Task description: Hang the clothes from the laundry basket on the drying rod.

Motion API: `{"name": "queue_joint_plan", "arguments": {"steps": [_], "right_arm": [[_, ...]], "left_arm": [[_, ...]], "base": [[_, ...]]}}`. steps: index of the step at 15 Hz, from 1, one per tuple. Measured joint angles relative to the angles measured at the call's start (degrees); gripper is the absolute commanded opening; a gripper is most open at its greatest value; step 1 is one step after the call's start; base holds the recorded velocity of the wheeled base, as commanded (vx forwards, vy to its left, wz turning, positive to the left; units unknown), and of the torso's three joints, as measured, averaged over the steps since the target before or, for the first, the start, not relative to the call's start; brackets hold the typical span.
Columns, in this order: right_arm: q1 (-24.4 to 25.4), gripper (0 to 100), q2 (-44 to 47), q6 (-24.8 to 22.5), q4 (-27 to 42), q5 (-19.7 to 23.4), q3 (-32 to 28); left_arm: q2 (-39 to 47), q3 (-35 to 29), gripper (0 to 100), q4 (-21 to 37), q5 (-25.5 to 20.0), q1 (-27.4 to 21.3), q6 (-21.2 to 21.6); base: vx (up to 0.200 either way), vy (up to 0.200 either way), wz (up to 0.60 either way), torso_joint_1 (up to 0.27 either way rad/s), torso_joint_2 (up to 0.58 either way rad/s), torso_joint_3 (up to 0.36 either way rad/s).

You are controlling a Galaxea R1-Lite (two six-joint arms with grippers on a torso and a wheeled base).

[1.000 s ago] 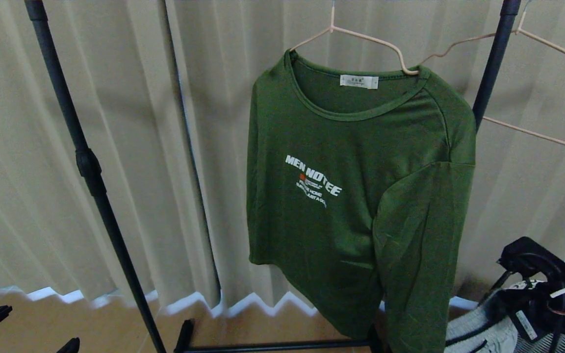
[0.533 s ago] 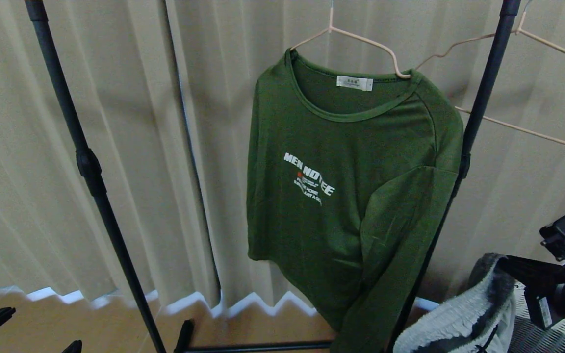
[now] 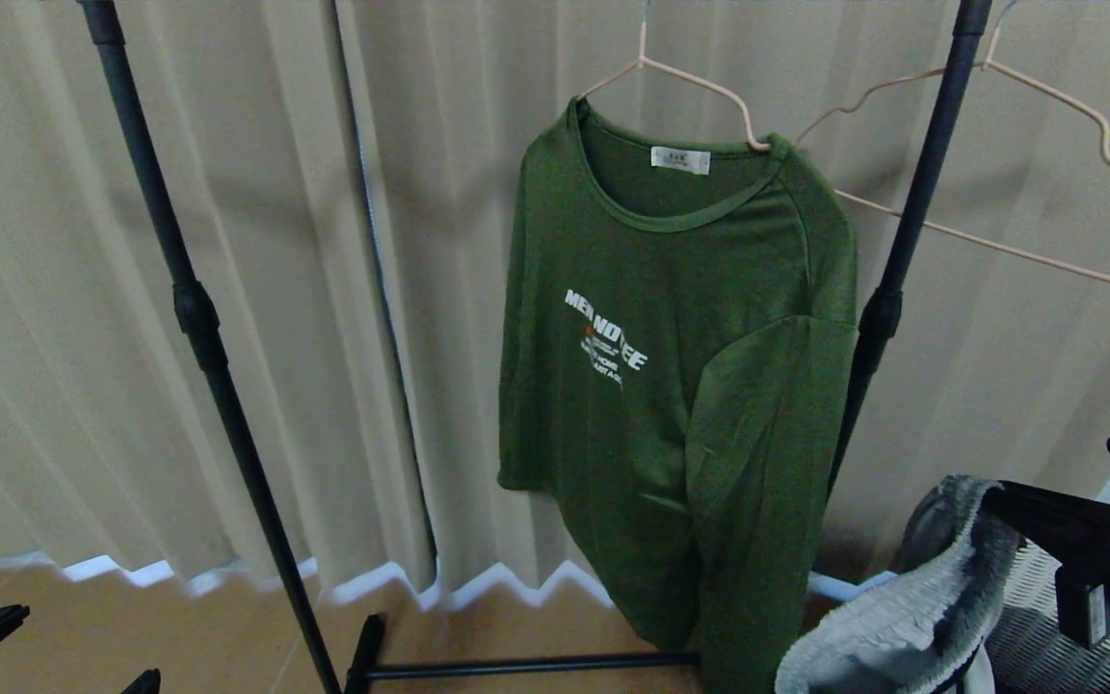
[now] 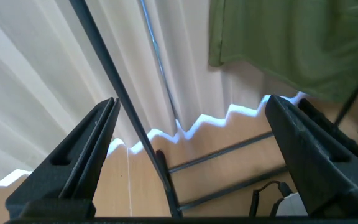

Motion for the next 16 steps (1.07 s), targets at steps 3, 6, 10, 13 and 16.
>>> {"name": "queue_joint_plan", "arguments": {"steps": [3, 6, 10, 13, 16], "right_arm": [[0.0, 0, 0.0, 0.0, 0.0, 0.0, -0.1], [0.1, 0, 0.4, 0.0, -0.1, 0.7, -0.3], [3.0, 0, 1.5, 2.8, 0.3, 1.7, -1.9], [8.7, 0, 2.1, 6.9, 0.6, 1.9, -4.5], [12.2, 0, 2.6, 7.4, 0.1, 3.2, -6.5]], "left_arm": [[0.0, 0.1, 100, 0.0, -0.1, -0.1, 0.2], [-0.1, -0.3, 100, -0.4, -1.1, -2.0, 0.2], [-0.3, -1.3, 100, -0.5, -3.1, -9.4, 0.0], [3.2, -5.3, 100, -0.4, -10.8, -12.0, 0.1], [9.3, -9.7, 100, -0.3, -12.3, -13.1, 0.1]], "base": [[-0.133, 0.0, 0.0, 0.002, 0.0, 0.0], [0.0, 0.0, 0.0, 0.0, 0.0, 0.0], [0.0, 0.0, 0.0, 0.0, 0.0, 0.0], [0.0, 0.0, 0.0, 0.0, 0.0, 0.0], [0.0, 0.0, 0.0, 0.0, 0.0, 0.0]]}}
